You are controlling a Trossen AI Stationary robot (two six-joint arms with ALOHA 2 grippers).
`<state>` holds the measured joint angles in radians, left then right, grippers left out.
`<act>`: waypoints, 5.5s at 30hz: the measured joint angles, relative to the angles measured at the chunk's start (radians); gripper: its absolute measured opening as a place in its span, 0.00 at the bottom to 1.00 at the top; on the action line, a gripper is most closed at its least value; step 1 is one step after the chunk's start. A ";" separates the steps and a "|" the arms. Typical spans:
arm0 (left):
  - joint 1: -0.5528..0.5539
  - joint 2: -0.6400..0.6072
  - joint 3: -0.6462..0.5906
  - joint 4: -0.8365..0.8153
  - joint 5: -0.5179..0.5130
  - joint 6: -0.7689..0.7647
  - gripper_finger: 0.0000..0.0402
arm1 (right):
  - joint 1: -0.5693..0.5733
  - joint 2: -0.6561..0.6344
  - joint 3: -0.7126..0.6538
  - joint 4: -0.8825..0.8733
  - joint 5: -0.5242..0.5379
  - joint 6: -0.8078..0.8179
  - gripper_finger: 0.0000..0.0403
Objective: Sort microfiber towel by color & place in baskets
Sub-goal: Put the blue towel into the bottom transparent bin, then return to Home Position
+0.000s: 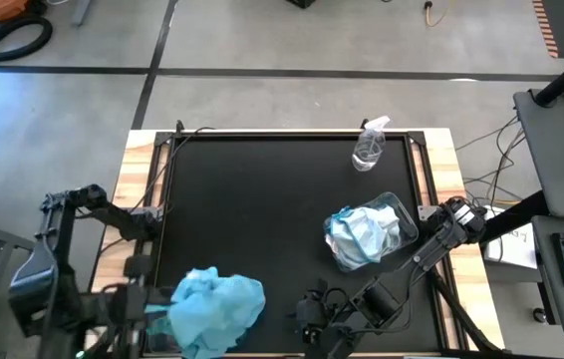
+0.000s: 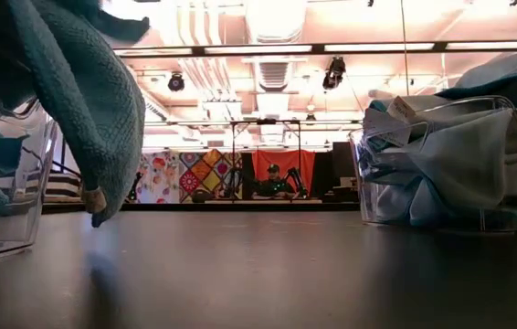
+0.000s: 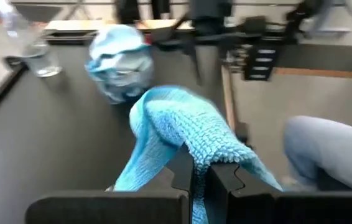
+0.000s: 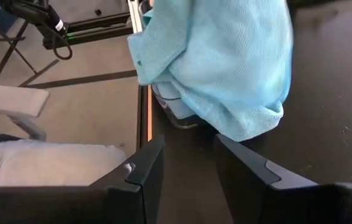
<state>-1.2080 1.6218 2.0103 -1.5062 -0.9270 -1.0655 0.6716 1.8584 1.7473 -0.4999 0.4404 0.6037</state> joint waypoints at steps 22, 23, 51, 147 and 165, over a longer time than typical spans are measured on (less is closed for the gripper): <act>-0.146 0.007 -0.496 -0.052 0.303 -0.563 0.00 | 0.000 0.002 0.000 -0.019 -0.005 0.033 0.30; -0.144 0.007 -0.509 -0.045 0.313 -0.567 0.00 | 0.000 0.002 0.000 -0.019 -0.005 0.033 0.30; -0.090 -0.021 -0.397 0.047 0.376 -0.537 0.16 | -0.002 0.002 -0.001 -0.022 -0.004 -0.005 0.32; 0.536 -0.615 -1.320 1.337 0.283 1.011 0.28 | -0.389 -0.037 -0.170 -0.087 -0.153 -0.207 0.35; 0.536 -0.622 -1.324 1.128 0.282 0.883 0.28 | -0.464 -0.360 -0.555 0.214 -0.152 -0.207 0.35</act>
<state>-0.6725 0.9997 0.6861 -0.3786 -0.6455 -0.1823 0.2073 1.4988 1.1925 -0.2864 0.2886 0.3967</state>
